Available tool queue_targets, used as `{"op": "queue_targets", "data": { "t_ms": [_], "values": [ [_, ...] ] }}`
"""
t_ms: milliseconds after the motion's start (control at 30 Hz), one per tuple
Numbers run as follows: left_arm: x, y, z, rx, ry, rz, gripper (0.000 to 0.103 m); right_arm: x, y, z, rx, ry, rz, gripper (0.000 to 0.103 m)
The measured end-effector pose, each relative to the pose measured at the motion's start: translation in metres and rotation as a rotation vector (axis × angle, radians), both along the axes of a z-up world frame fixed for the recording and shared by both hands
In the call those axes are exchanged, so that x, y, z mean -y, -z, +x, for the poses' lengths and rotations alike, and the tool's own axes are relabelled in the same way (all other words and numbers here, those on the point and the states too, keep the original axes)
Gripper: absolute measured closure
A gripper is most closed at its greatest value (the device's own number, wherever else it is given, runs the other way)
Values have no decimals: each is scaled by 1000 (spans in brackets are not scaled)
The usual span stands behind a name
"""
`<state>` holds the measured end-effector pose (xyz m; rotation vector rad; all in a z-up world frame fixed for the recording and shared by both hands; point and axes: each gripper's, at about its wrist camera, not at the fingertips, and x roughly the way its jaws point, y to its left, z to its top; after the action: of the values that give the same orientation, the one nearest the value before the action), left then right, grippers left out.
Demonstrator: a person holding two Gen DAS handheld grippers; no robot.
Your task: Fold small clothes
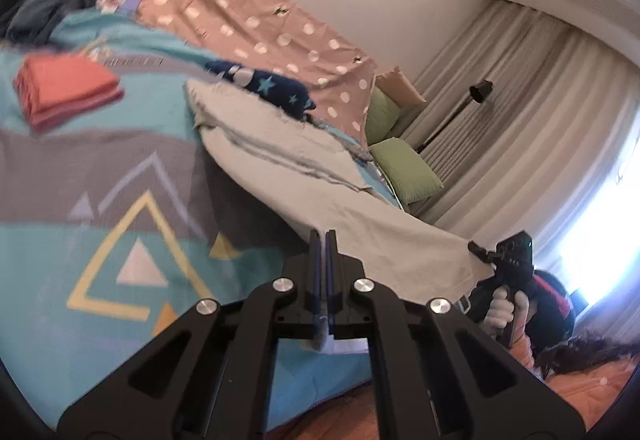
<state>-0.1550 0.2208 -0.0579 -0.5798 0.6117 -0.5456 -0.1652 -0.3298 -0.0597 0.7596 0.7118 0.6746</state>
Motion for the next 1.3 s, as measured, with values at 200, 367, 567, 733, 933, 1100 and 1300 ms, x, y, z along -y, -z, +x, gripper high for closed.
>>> {"op": "queue_targets", "data": {
  "t_ms": [200, 367, 567, 733, 933, 1100, 1300],
  "values": [
    [-7, 37, 1, -108, -2, -40, 101, -3, 24, -2, -59, 30, -72, 102],
    [-9, 83, 10, -267, -24, -47, 100, -6, 39, 2, -103, 45, -87, 102],
    [-9, 100, 7, -311, -9, -24, 75, -2, 48, 7, -138, 59, -100, 102],
    [-2, 101, 15, -303, 55, -53, 84, -5, 54, 11, -154, 56, -117, 101],
    [-6, 45, -4, -63, 47, -216, 101, 10, 35, -7, -69, 59, 76, 102],
    [-13, -24, -33, 114, 25, -158, 102, 22, -13, -24, 76, 79, 160, 102],
    [-1, -82, -50, 214, -3, -30, 101, 13, -73, -37, 218, 150, -87, 102]
  ]
}}
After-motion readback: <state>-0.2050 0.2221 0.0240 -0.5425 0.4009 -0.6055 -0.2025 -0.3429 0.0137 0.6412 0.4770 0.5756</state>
